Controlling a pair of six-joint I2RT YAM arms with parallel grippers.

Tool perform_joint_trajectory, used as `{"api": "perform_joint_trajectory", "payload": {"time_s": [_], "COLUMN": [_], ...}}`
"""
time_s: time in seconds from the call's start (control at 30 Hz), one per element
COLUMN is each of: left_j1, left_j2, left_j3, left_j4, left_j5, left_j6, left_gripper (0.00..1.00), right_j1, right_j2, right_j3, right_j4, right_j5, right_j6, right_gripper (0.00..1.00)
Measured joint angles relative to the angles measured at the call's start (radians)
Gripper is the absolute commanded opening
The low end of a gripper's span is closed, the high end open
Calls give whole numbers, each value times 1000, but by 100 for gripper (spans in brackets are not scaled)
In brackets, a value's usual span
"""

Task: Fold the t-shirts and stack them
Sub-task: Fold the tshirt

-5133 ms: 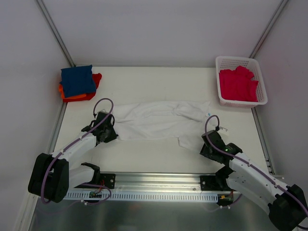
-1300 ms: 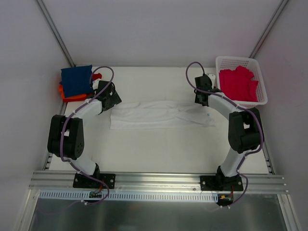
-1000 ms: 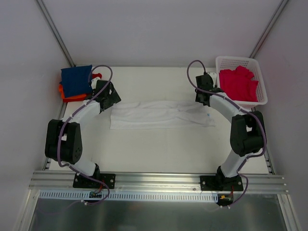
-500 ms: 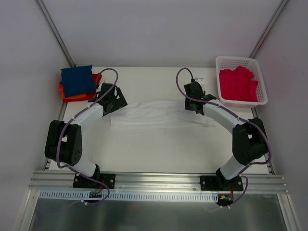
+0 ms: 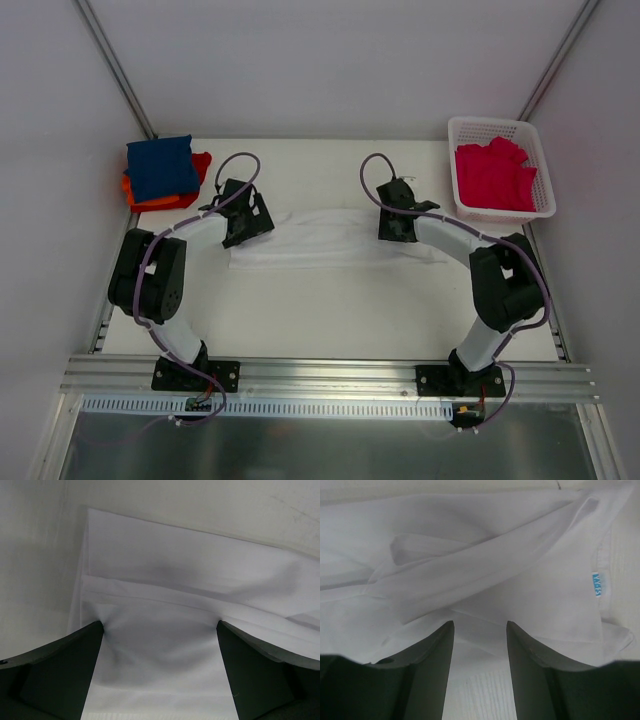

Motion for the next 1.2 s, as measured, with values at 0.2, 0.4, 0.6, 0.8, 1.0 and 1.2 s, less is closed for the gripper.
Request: {"api": "perform_joint_trajectory", "payload": {"time_s": [0.2, 0.4, 0.6, 0.8, 1.0, 1.2], "left_j1": [0, 0, 0, -8, -67, -178], "left_j2": [10, 33, 41, 23, -20, -82], "left_j3": [0, 13, 16, -20, -88, -157], "left_j4": [36, 65, 87, 123, 166, 175], "left_j5": [0, -1, -1, -5, -26, -41], "left_j6": [0, 0, 0, 0, -28, -79], "left_gripper": [99, 99, 99, 99, 99, 99], "right_j1": [0, 0, -22, -88, -137, -154], "right_j2": [36, 88, 91, 117, 175, 256], "right_j3": [-14, -16, -12, 28, 109, 230], "right_j4": [16, 30, 39, 41, 24, -14], "right_j5": [-67, -122, -161, -237, -272, -298], "right_j6": [13, 24, 23, 14, -6, -26], "right_gripper": [49, 49, 49, 49, 49, 49]}}
